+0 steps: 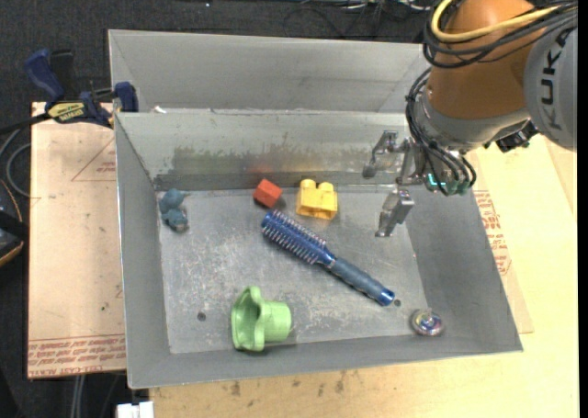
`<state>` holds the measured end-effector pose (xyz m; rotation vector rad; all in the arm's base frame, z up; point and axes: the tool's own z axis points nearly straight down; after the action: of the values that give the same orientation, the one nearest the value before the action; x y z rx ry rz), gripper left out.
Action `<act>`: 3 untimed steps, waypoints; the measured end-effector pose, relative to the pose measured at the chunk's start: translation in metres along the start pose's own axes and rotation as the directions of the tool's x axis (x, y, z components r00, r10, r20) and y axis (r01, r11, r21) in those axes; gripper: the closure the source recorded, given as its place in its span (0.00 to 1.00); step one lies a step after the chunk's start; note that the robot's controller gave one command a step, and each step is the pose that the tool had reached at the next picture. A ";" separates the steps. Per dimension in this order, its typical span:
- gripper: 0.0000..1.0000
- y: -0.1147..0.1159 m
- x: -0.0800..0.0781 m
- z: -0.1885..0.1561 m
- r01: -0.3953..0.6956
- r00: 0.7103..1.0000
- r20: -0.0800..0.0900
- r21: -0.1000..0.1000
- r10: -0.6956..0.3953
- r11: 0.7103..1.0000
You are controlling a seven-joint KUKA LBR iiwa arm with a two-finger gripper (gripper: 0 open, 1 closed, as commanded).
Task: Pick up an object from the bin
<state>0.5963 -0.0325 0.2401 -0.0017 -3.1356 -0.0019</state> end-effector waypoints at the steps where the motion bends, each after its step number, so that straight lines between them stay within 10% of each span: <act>1: 0.00 0.107 -0.001 0.077 -0.036 0.999 0.001 -0.003 0.036 0.999; 2: 0.00 0.106 -0.007 0.156 -0.093 0.996 0.015 -0.003 0.093 0.996; 3: 1.00 0.106 -0.007 0.158 -0.093 0.996 0.013 -0.002 0.093 0.996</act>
Offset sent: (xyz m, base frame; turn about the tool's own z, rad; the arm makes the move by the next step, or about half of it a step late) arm 0.0021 0.1001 -0.0725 0.0453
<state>0.6020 0.0737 0.0825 -0.1483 -3.1447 -0.0038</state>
